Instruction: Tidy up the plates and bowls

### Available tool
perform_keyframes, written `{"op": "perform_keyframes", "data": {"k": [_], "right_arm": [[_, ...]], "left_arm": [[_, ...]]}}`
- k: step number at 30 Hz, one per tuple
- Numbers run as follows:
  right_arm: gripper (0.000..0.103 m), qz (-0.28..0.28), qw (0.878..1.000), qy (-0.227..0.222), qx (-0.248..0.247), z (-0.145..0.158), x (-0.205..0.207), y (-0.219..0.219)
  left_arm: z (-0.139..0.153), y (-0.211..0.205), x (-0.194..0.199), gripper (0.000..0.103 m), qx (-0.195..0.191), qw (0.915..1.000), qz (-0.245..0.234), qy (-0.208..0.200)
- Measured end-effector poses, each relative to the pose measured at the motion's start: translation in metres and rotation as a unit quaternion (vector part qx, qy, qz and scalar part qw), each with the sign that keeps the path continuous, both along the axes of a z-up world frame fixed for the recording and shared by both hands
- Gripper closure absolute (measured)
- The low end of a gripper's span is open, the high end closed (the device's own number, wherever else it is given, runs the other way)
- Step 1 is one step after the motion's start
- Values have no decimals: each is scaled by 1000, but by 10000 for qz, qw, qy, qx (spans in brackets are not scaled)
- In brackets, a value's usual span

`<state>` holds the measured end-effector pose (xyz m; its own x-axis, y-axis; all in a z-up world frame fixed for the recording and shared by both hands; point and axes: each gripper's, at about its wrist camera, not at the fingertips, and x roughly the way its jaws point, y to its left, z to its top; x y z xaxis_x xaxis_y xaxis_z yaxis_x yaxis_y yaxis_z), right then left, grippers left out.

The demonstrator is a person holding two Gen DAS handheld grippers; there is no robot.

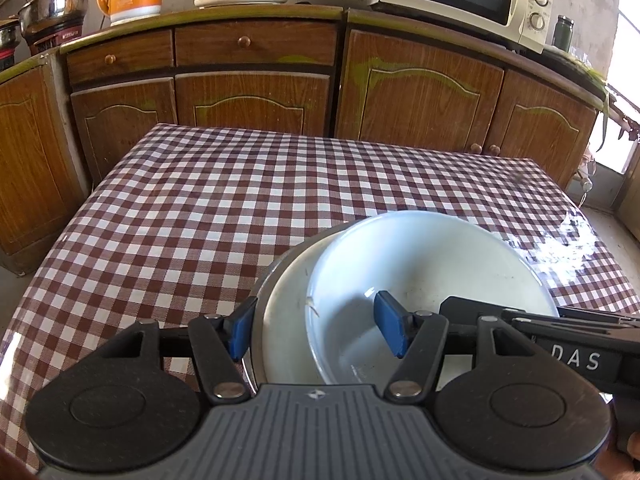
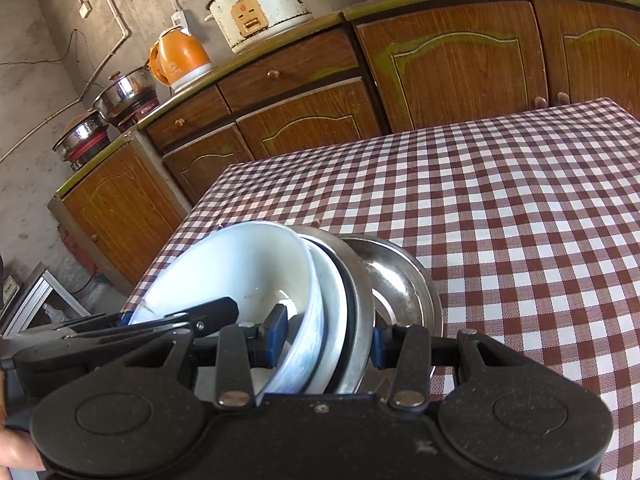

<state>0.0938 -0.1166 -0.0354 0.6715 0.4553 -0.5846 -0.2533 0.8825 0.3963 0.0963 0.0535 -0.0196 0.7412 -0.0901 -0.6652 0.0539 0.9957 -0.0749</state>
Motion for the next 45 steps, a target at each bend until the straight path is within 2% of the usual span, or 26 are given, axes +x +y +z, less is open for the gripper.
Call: {"op": "perform_keyframes", "data": {"k": [33, 40, 43, 45], "right_arm": [[53, -25, 9993, 364, -22, -43, 34, 0], [53, -17, 9994, 347, 12, -48, 36, -8], [51, -8, 9994, 346, 9, -48, 36, -9], [48, 54, 9996, 257, -112, -46, 34, -7]], "left_arm": [[-39, -1, 33, 39, -17, 9996, -66, 286], [-41, -1, 34, 39, -39, 9998, -83, 184], [-41, -4, 32, 38, 35, 9999, -96, 79], [-40, -10, 31, 41, 311, 9994, -144, -53]]}}
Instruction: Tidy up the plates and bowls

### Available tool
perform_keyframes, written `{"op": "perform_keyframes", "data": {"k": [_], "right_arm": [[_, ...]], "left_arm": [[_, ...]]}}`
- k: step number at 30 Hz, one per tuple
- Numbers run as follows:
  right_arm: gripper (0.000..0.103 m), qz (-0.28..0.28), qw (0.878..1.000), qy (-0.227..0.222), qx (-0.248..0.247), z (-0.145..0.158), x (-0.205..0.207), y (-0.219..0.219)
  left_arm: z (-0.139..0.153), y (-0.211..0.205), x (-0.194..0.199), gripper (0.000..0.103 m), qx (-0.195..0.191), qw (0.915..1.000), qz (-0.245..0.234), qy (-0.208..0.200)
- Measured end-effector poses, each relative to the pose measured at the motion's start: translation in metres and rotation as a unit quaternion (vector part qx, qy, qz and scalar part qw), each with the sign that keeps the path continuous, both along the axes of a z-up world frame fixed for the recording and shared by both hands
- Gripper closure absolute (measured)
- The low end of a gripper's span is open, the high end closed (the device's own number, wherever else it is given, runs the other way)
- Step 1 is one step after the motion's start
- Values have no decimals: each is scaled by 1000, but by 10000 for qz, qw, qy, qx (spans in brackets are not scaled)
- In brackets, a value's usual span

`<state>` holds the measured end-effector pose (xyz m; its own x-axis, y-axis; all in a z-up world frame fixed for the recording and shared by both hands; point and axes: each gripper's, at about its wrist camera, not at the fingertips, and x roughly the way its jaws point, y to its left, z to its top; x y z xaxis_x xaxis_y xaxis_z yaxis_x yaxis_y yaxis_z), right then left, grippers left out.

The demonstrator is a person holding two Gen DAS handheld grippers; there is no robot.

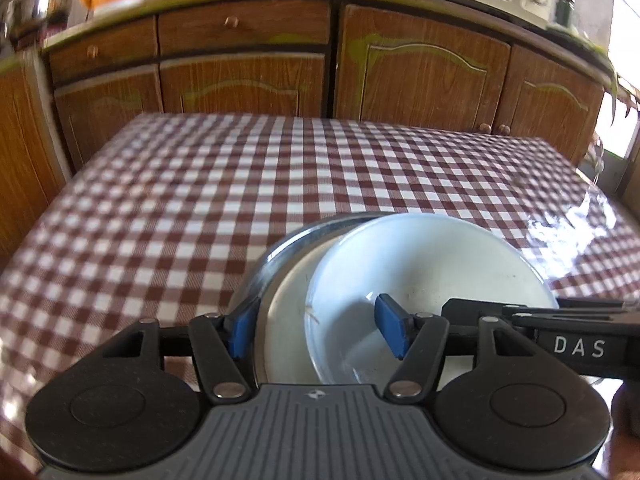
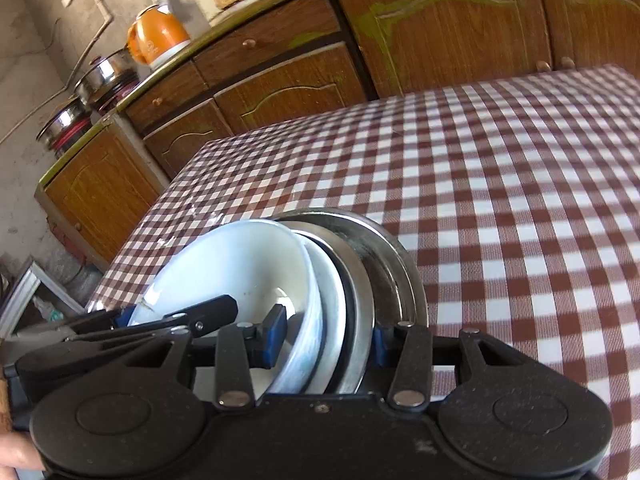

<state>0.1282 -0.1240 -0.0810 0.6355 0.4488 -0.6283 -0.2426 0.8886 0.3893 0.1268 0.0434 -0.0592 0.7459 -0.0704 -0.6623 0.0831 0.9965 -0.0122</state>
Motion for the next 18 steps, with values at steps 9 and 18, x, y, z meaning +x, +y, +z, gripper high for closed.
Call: {"op": "perform_keyframes", "data": {"k": [9, 18], "right_arm": [[36, -150, 9982, -428, -393, 27, -16, 2], [28, -109, 9921, -863, -908, 65, -66, 4]], "left_arm": [[18, 3, -10, 33, 136, 9998, 168, -25], [50, 0, -51, 19, 103, 9992, 352, -169]]}}
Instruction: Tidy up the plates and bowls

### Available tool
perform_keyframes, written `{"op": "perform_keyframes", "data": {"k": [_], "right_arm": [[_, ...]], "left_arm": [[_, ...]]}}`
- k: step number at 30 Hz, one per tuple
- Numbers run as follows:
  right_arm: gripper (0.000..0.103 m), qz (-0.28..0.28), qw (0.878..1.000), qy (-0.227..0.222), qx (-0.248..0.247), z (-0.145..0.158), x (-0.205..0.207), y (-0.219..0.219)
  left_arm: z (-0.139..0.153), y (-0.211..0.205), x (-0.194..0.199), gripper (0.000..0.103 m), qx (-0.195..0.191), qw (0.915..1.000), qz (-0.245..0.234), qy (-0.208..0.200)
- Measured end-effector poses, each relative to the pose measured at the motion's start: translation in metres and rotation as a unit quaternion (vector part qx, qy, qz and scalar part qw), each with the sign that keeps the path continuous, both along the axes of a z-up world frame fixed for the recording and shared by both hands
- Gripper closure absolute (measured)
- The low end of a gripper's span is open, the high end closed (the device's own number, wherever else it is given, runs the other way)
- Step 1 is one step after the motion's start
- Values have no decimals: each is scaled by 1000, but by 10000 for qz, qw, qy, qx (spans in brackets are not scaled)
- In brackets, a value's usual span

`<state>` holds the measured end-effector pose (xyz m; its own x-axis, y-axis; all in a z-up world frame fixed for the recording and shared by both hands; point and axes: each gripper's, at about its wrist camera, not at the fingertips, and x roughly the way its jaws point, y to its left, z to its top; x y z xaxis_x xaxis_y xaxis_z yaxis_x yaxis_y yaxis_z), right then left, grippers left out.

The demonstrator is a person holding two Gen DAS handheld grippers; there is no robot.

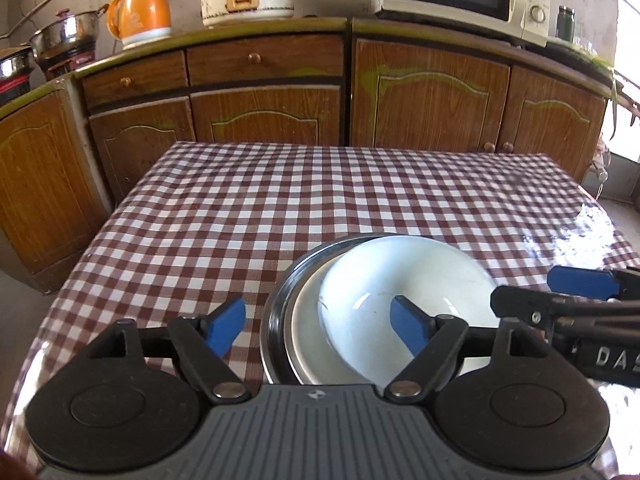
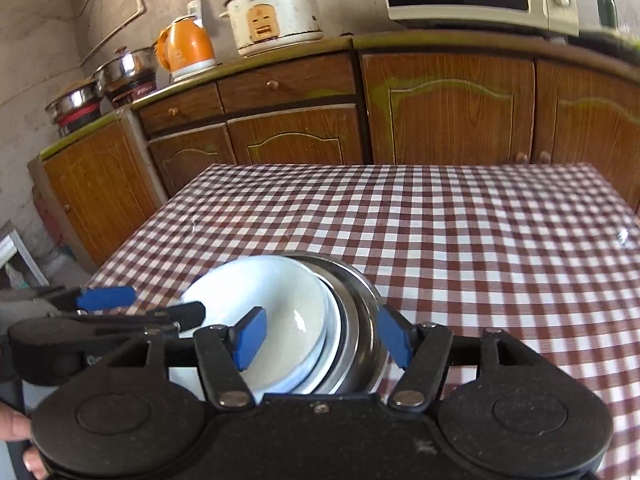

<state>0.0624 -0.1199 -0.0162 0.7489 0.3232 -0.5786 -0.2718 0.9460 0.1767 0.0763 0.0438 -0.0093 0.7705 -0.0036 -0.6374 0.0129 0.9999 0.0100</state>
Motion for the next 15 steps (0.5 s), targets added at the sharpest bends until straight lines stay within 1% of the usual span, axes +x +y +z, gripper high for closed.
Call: {"op": "perform_keyframes", "data": {"k": [2, 5, 8, 12, 15], "right_arm": [[26, 26, 10000, -23, -81, 6, -14, 0], [23, 85, 9999, -60, -77, 14, -32, -5], [22, 90, 9997, -94, -194, 18, -52, -8], [22, 89, 9996, 19, -271, 18, -75, -15], [22, 111, 9989, 37, -456, 15, -91, -18]], "left_arm": [[6, -3, -13, 16, -30, 10000, 31, -13], [12, -7, -32, 11, -24, 9999, 104, 1], [15, -9, -47, 9, -94, 9999, 121, 24], [16, -12, -62, 9, -65, 9999, 76, 33], [13, -12, -72, 9, -162, 9998, 119, 97]]}}
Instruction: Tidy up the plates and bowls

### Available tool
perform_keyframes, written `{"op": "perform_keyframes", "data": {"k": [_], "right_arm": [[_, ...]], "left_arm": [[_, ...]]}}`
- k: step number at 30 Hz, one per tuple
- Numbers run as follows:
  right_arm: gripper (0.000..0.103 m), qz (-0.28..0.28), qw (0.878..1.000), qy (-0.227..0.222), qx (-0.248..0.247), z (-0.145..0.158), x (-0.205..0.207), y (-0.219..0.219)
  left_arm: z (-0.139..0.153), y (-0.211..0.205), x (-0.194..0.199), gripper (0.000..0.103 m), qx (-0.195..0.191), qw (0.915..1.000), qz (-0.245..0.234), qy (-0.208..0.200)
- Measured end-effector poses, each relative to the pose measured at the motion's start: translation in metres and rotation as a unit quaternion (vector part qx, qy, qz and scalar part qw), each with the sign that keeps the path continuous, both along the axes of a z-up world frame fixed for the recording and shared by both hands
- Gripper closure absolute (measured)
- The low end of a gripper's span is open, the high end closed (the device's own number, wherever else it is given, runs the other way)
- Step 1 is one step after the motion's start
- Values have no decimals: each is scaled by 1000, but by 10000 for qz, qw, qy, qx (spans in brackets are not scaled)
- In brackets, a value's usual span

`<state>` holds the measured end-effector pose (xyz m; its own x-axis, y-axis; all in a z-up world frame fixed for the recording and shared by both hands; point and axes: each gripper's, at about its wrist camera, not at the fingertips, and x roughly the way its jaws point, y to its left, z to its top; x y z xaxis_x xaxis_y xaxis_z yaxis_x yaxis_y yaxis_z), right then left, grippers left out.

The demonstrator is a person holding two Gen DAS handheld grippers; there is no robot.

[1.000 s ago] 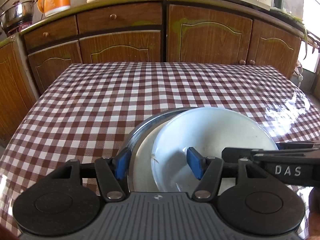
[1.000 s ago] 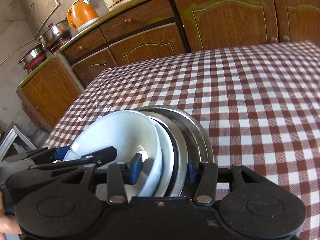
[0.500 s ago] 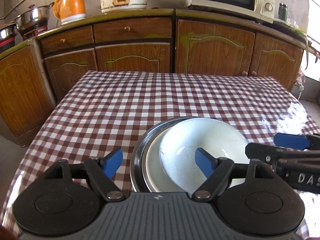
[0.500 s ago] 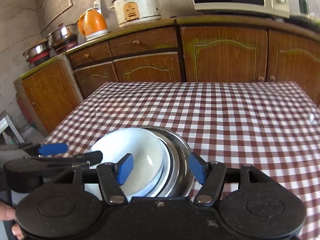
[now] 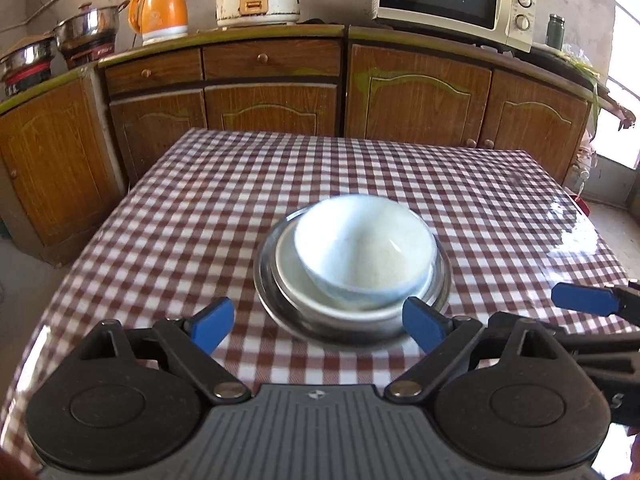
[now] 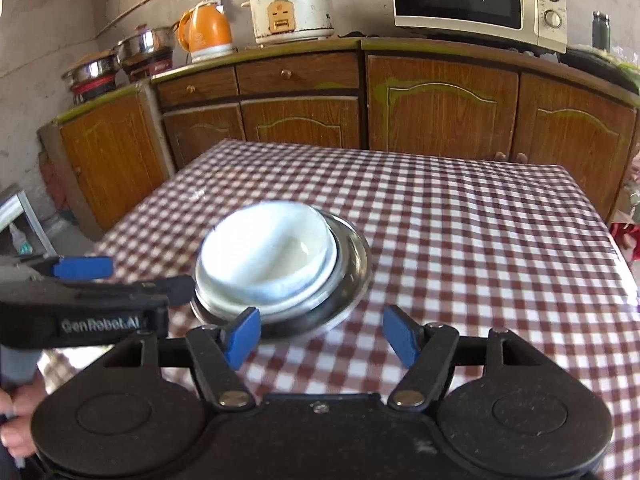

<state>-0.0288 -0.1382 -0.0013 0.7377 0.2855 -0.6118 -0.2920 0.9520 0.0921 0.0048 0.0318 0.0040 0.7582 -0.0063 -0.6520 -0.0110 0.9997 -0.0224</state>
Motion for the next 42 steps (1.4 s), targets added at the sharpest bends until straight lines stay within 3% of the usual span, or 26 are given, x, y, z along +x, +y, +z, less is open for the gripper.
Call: {"op": "perform_keyframes", "data": {"k": [3, 9, 30, 42], "right_arm": [[22, -15, 9998, 37, -172, -5, -14, -4], [22, 160, 9988, 14, -460, -10, -33, -3], [22, 225, 9993, -75, -281, -2, -46, -4], [22, 252, 9992, -49, -304, -2, -47, -3]], "left_arm": [[-2, -3, -7, 5, -106, 9999, -35, 33], [1, -10, -17, 1, 45, 9999, -110, -38], [13, -12, -36, 0, 217, 9987, -13, -460], [14, -12, -37, 0, 197, 9987, -97, -460]]}}
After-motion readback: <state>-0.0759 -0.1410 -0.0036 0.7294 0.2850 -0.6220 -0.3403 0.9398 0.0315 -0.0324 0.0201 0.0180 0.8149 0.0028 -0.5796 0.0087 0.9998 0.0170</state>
